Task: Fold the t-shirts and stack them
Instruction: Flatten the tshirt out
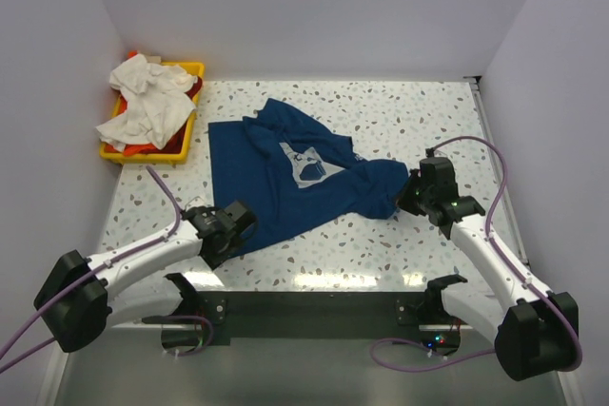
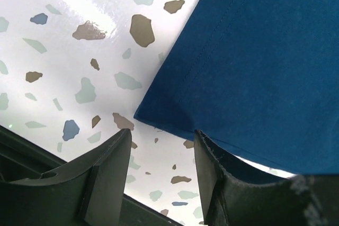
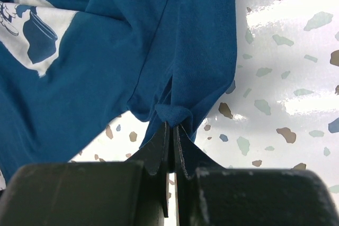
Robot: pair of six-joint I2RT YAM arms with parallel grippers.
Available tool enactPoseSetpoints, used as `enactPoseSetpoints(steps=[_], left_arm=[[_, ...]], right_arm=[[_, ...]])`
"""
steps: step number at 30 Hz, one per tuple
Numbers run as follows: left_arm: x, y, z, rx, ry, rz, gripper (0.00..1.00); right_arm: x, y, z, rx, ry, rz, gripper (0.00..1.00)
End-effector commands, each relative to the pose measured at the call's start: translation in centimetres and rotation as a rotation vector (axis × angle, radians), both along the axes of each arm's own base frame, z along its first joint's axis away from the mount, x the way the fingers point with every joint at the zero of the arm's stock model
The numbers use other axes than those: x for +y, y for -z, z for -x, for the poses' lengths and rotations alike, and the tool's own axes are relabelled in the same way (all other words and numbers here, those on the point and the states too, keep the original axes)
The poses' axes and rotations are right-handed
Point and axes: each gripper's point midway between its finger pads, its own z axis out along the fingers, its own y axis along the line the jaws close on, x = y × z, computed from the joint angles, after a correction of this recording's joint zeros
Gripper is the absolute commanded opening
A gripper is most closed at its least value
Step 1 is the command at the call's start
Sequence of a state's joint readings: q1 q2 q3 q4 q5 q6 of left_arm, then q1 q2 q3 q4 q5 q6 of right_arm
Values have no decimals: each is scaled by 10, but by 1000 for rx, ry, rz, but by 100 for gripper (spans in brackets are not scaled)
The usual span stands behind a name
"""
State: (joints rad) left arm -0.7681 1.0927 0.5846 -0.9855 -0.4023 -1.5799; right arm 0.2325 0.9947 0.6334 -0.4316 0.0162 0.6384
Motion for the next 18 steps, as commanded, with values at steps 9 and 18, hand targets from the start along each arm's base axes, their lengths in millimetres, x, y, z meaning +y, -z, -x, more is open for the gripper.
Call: enactPoseSetpoints(steps=[9,18], left_arm=[[3,18,-16,-44,-15,-35,45],[26,12,-40,-115,-47,-16,10]], right_arm=[[-4,-1,-3,-28,3,15,3],[-5,-2,0,-29,1,19,3]])
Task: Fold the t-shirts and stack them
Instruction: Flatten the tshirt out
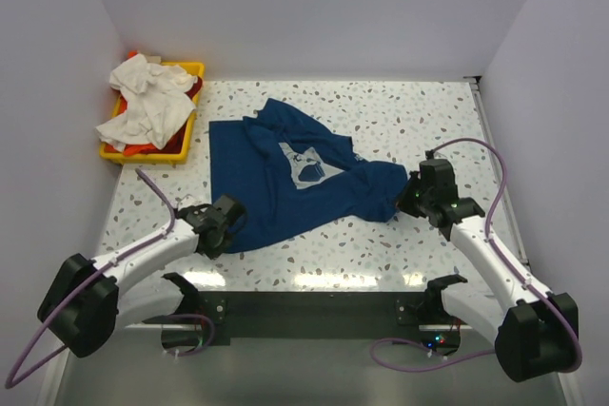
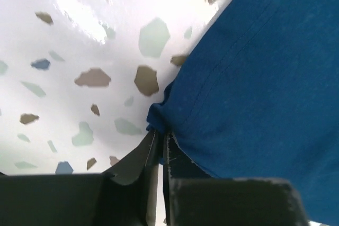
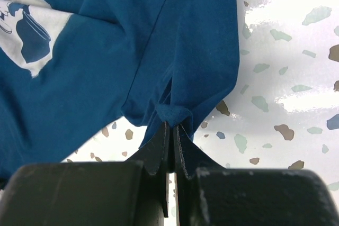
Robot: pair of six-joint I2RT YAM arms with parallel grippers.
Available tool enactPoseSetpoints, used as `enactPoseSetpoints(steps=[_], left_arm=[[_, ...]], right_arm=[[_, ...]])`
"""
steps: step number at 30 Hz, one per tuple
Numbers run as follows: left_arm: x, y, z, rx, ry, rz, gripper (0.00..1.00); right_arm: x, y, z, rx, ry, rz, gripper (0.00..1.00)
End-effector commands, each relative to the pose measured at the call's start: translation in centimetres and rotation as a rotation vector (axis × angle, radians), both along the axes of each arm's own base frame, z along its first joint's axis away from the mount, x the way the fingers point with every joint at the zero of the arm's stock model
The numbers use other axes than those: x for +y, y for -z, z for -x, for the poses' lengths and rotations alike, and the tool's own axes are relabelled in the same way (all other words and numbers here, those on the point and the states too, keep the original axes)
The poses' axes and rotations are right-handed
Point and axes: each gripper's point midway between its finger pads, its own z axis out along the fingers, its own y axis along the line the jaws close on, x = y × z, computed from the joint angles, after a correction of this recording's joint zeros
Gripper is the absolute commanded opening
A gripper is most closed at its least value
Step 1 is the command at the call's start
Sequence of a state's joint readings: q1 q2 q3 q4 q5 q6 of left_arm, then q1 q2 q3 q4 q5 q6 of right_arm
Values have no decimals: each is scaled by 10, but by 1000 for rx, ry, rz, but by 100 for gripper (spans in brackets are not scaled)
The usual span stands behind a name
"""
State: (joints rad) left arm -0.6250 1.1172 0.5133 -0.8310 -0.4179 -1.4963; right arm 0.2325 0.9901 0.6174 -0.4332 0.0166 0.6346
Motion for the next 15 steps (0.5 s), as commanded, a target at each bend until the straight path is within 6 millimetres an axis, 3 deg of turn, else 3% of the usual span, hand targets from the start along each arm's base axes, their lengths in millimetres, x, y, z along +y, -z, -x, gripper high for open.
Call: enactPoseSetpoints(steps=[1,2,9,13,15], left_arm=[[9,-14,-27,-112,21,-12,6],[13,-21,-33,-137,24,-18,0],[46,-102,-77,-329,-25,-102,0],[71,-167,-102,-464,-65,-130,0],[85,-186,-106,-492,-80,-160,0]], right_arm=[[-4,-8,-2,-37,3,17,3],[-4,-11,-3,-43,0,14,3],[3,-40,14,-54,-37,-34,3],[11,-54,37,-41,-82,-92,2],[20,-59,51,-39,-121,-148,1]])
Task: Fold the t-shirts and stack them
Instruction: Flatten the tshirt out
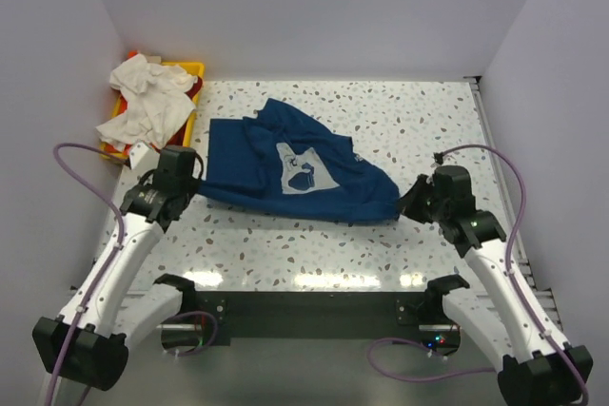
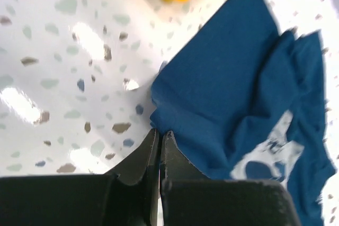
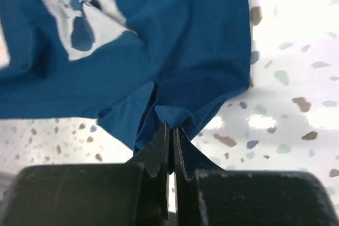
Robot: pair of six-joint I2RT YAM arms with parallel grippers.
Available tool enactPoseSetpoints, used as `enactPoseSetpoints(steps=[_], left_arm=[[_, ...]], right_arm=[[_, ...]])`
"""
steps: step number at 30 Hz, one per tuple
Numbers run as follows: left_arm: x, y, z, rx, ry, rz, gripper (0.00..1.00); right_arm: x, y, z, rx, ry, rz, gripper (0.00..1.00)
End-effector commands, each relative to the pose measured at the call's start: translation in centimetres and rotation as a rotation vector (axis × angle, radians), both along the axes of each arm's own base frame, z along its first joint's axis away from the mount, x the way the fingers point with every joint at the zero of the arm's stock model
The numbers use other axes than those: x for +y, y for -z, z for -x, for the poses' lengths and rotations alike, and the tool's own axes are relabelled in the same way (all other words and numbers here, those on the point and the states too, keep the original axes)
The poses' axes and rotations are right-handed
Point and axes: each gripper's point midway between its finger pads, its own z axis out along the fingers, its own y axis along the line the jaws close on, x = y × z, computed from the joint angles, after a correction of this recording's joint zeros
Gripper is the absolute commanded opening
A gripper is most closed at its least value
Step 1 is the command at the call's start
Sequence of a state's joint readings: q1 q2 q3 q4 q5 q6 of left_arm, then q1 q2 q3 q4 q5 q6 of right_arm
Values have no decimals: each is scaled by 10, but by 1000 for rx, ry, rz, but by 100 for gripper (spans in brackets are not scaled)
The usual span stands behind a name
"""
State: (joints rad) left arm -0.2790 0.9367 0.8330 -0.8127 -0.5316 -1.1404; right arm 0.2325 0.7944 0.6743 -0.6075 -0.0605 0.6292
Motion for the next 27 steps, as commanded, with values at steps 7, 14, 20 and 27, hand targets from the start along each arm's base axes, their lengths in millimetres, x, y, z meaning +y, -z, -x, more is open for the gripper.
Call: enactPoseSetpoints(steps=[7,14,20,27], left_arm=[[43,-92,-23,-164,-10,-143,0],[37,-68,-23,-135,20,-112,0],[33,-50,-24,-99,28,-95,0],[33,-40,-21,-76,30,-93,0]], right_arm=[[47,12,92,176,-208,-319,1],[51,55,116,284,-235,-328,0],[73,70,123,291,-291,-303,0],[109,96,140,324,-375,-201,0]])
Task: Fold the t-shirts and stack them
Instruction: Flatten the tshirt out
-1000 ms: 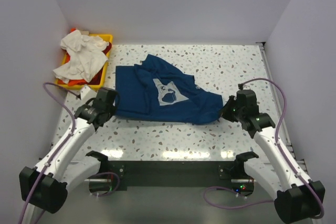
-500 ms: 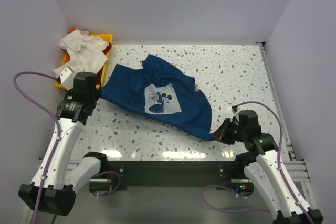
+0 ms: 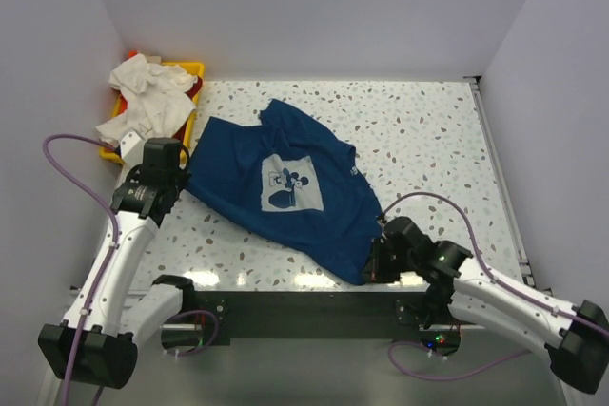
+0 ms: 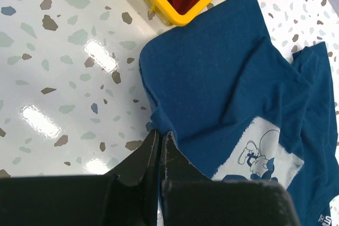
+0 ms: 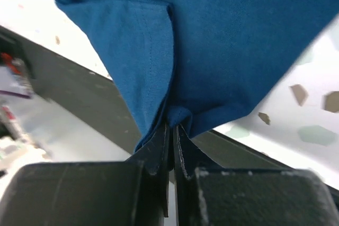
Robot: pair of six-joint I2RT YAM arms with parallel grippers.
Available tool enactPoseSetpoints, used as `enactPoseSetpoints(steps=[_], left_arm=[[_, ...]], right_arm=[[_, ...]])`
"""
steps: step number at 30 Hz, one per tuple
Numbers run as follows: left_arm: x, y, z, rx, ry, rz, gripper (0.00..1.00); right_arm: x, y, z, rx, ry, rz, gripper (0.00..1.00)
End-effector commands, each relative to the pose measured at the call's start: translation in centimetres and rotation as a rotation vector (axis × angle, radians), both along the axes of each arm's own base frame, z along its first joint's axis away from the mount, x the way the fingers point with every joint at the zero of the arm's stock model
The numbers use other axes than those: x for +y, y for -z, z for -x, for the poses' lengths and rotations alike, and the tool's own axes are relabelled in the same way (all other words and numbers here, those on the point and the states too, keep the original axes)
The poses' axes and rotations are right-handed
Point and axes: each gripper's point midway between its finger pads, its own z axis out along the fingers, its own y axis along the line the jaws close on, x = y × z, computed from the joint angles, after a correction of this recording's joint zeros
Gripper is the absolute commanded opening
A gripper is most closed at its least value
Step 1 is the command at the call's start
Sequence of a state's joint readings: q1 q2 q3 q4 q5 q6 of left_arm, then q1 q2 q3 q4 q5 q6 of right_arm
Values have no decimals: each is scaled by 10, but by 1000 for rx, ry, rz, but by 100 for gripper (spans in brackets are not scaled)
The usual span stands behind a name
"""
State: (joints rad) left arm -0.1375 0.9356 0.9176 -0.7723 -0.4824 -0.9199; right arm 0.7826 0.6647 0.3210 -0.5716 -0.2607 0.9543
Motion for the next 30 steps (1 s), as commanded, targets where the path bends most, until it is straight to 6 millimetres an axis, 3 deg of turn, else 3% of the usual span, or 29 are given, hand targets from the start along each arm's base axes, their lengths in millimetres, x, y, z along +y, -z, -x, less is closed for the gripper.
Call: enactPoseSetpoints(steps=[1,3,4,5,7,8,10,11,14,15,16,17,19,30], left_arm=[[3,-5,-6,-35,-5,-9,0],[3,-4,-5,-33,-2,-10,0],[3,-2,-4,-27,-2,-11,0],[3,-2,-3,-25,-1,-12,0],[3,0,-2,-23,1,-12,0],[4,1,-1,-19,2,-13,0],[3,1,0,-18,6,-13,0],[3,1,1,-20,8,-13,0],[2,3,1,-19,19,-11,0],[0,3,0,-21,26,-5,0],[-1,3,0,-20,32,-3,0],[-2,3,-1,-21,35,1,0],[-3,2,-1,-22,46,3,0],[-9,2,-1,-32,91,7,0]], right_arm=[[18,5,-15,-69,56,9,0],[19,8,-15,-99,28,55,7],[12,9,-16,-105,28,97,18],[14,-4,-23,-151,21,102,40],[-3,-14,-36,-215,66,187,59],[-3,-32,-48,-268,94,192,66],[-24,-44,-65,-349,169,290,66],[-25,-59,-74,-391,186,300,64],[-40,-66,-98,-422,225,427,60],[-42,-62,-106,-406,230,443,54],[-56,-57,-121,-369,290,460,50],[-54,-42,-118,-307,236,449,45],[-64,-35,-134,-281,296,417,41],[-62,6,-133,-180,302,395,49]])
